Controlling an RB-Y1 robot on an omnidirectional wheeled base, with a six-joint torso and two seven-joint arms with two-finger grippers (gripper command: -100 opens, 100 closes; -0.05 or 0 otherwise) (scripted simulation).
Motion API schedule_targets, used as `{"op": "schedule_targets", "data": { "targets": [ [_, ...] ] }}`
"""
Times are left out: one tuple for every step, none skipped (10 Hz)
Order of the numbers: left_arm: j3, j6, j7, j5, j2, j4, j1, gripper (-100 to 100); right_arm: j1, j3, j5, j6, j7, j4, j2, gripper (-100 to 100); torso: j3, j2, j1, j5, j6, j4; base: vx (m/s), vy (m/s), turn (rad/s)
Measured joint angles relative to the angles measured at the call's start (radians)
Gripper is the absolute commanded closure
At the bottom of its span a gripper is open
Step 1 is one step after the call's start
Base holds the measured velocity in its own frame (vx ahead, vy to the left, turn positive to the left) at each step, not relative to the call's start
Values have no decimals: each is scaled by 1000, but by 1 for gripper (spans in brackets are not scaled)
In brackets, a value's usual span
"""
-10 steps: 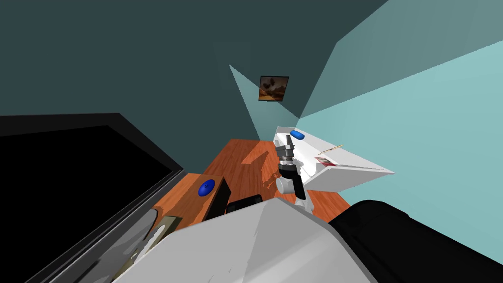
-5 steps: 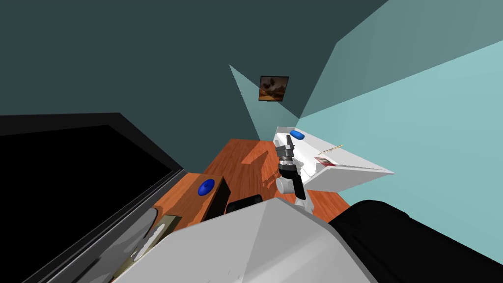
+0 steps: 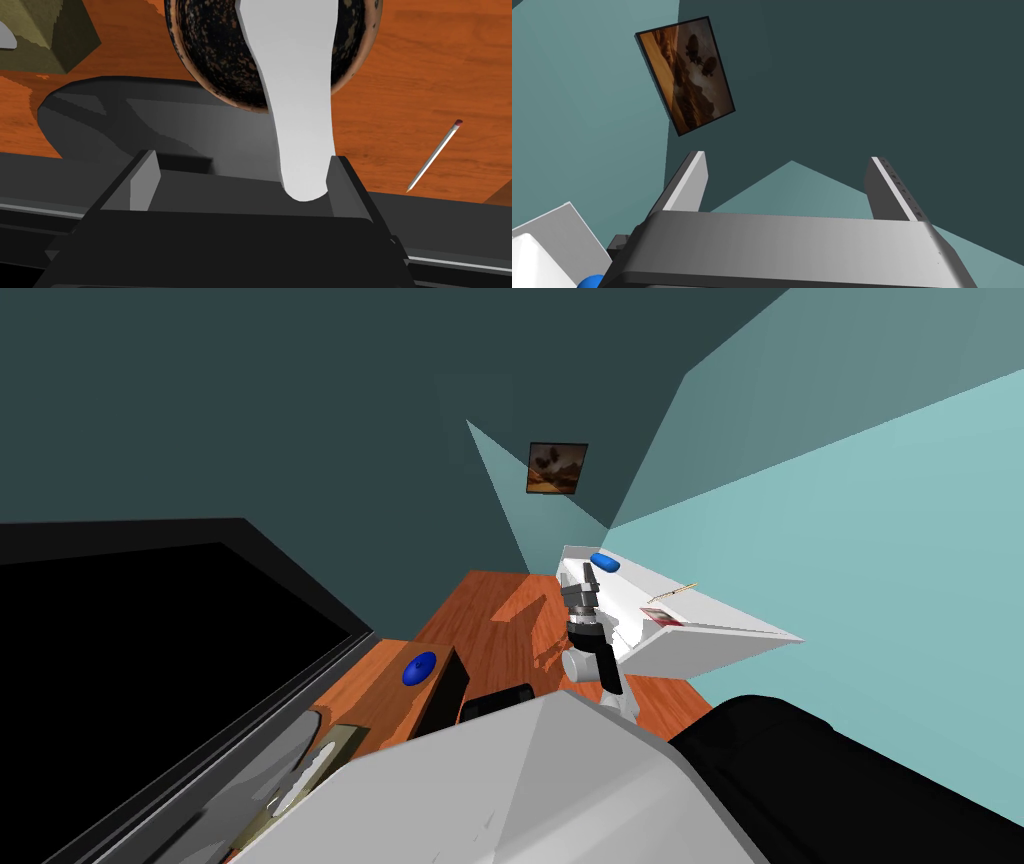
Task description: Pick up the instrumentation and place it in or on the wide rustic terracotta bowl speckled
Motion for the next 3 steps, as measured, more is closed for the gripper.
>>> {"op": "schedule_targets", "data": {
  "targets": [
    [0, 0, 0, 0, 0, 0, 0, 0, 0, 0, 0, 0, 0, 0, 0, 0, 0, 0, 0, 0, 0, 0, 0, 0, 0],
    [0, 0, 0, 0, 0, 0, 0, 0, 0, 0, 0, 0, 0, 0, 0, 0, 0, 0, 0, 0, 0, 0, 0, 0, 0],
    [0, 0, 0, 0, 0, 0, 0, 0, 0, 0, 0, 0, 0, 0, 0, 0, 0, 0, 0, 0, 0, 0, 0, 0, 0]
  ]
}}
